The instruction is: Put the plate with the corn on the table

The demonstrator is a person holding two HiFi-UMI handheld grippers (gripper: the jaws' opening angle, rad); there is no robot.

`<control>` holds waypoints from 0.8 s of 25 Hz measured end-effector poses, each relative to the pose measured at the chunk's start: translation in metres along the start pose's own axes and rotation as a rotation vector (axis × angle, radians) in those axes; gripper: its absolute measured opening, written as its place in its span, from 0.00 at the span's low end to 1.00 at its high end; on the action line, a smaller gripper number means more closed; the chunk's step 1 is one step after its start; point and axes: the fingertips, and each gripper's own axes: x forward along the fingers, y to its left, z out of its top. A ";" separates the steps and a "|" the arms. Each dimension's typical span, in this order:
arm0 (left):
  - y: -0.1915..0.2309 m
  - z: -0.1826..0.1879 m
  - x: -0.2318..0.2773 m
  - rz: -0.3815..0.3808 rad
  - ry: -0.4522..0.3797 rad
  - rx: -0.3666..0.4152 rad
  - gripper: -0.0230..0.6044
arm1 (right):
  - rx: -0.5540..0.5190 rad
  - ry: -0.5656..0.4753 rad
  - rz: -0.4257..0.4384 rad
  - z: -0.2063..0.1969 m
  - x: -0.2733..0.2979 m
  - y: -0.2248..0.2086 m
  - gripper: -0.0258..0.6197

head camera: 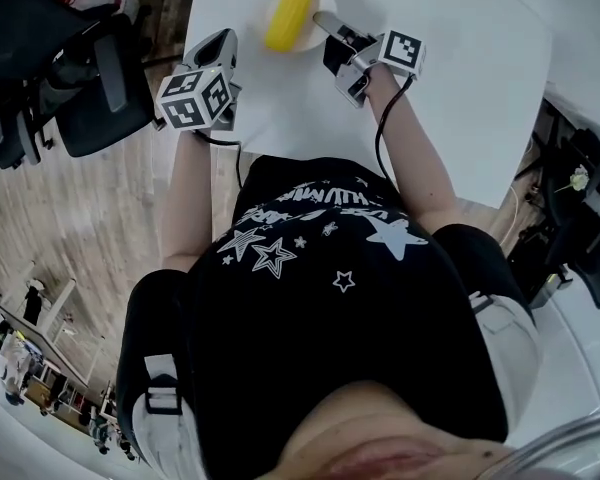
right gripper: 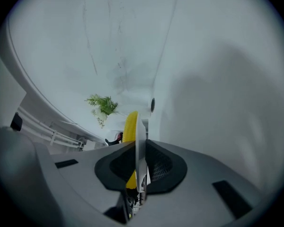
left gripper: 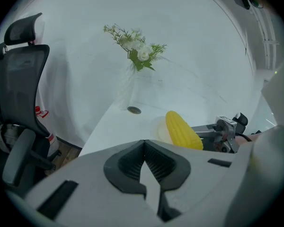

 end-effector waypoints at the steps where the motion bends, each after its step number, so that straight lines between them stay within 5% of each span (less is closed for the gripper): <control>1: 0.002 0.001 0.002 -0.002 0.002 0.000 0.05 | -0.002 -0.003 -0.007 0.002 0.003 -0.002 0.09; 20: 0.013 0.004 0.028 -0.047 0.031 -0.003 0.05 | 0.063 -0.029 -0.126 0.015 0.031 -0.019 0.09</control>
